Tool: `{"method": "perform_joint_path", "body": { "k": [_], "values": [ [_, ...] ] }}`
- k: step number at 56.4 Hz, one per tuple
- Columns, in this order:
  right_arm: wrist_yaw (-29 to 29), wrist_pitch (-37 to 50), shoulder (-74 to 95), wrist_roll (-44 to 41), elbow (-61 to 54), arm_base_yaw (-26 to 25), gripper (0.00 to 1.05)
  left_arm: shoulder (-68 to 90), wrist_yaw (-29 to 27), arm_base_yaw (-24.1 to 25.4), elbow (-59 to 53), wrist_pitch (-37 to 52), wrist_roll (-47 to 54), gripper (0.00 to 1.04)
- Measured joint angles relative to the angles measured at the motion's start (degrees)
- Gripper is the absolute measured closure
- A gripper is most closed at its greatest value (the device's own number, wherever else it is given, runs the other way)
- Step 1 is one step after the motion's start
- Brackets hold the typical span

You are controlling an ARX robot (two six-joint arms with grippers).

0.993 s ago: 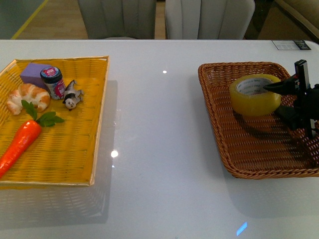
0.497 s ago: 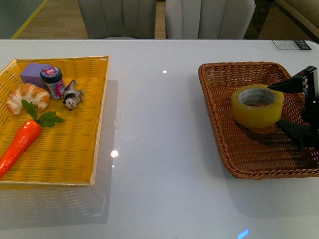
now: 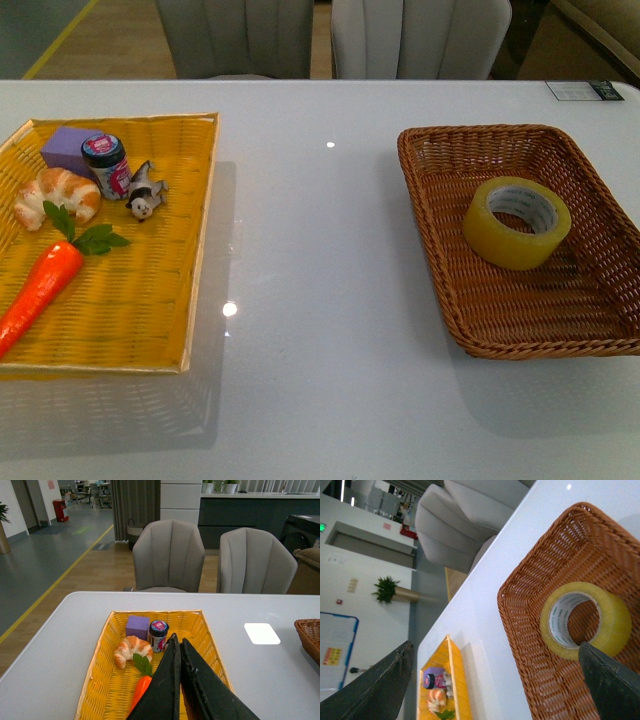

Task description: Move tape to another basket

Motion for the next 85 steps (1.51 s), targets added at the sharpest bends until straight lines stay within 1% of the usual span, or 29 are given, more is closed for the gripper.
{"method": "perform_joint_path", "body": {
  "k": [3,6,7,9,11,13,16,17,20,22,25,26,34,37,39,41,44,45,48,51,73,85],
  "values": [
    [2.2,-4.0,-7.1,-3.1,-2.6,0.3,0.09,0.0,0.0,0.0,0.0,0.0,0.0,1.03],
    [3.0,-6.7,-13.0,-4.9,-4.6,0.3,0.09,0.0,0.0,0.0,0.0,0.0,0.0,1.03],
    [4.1,-6.6,-14.7,-6.6,-5.4,0.5,0.1,0.0,0.0,0.0,0.0,0.0,0.0,1.03],
    [7.9,-3.3,-16.7,-10.3,-7.0,1.4,0.14,0.0,0.0,0.0,0.0,0.0,0.0,1.03],
    [12.5,1.5,-18.6,-17.4,-9.0,2.3,0.21,0.0,0.0,0.0,0.0,0.0,0.0,1.03],
    [15.5,4.3,-20.3,-26.1,-10.6,3.1,0.28,0.0,0.0,0.0,0.0,0.0,0.0,1.03],
    [17.4,4.7,-22.7,-35.8,-12.8,4.3,0.39,0.0,0.0,0.0,0.0,0.0,0.0,1.03],
    [17.7,4.7,-23.0,-37.2,-13.2,4.5,0.4,0.0,0.0,0.0,0.0,0.0,0.0,1.03],
    [18.6,4.0,-25.1,-43.0,-15.2,5.7,0.51,0.0,0.0,0.0,0.0,0.0,0.0,1.03],
    [19.1,3.6,-26.2,-44.8,-16.2,6.2,0.56,0.0,0.0,0.0,0.0,0.0,0.0,1.03],
    [20.0,2.6,-28.7,-47.2,-17.7,7.1,0.67,0.0,0.0,0.0,0.0,0.0,0.0,1.03],
    [20.1,2.4,-29.1,-47.5,-17.9,7.2,0.69,0.0,0.0,0.0,0.0,0.0,0.0,1.03],
    [22.0,-0.8,-35.3,-49.5,-20.7,9.0,0.95,0.0,0.0,0.0,0.0,0.0,0.0,1.03],
    [22.6,-0.4,-36.2,-49.7,-21.9,9.6,1.03,0.0,0.0,0.0,0.0,0.0,0.0,1.03],
    [22.9,1.1,-36.6,-50.1,-23.0,10.0,1.03,0.0,0.0,0.0,0.0,0.0,0.0,1.03],
    [23.2,0.9,-37.1,-50.2,-23.8,10.3,1.03,0.0,0.0,0.0,0.0,0.0,0.0,1.03],
    [25.2,-0.6,-38.7,-50.3,-24.7,11.8,1.03,0.0,0.0,0.0,0.0,0.0,0.0,1.03],
    [27.1,-1.2,-39.5,-50.3,-25.0,12.8,1.03,0.0,0.0,0.0,0.0,0.0,0.0,1.03],
    [27.6,-3.3,-42.1,-50.4,-25.5,14.6,1.03,0.0,0.0,0.0,0.0,0.0,0.0,1.03],
    [27.7,-5.2,-44.4,-50.5,-25.6,15.2,1.03,0.0,0.0,0.0,0.0,0.0,0.0,1.03],
    [28.2,-19.7,-60.7,-50.5,-25.7,15.4,1.03,0.0,0.0,0.0,0.0,0.0,0.0,1.03],
    [28.2,-25.9,-67.4,-50.5,-25.8,15.4,1.03,0.0,0.0,0.0,0.0,0.0,0.0,1.03]
  ]
}}
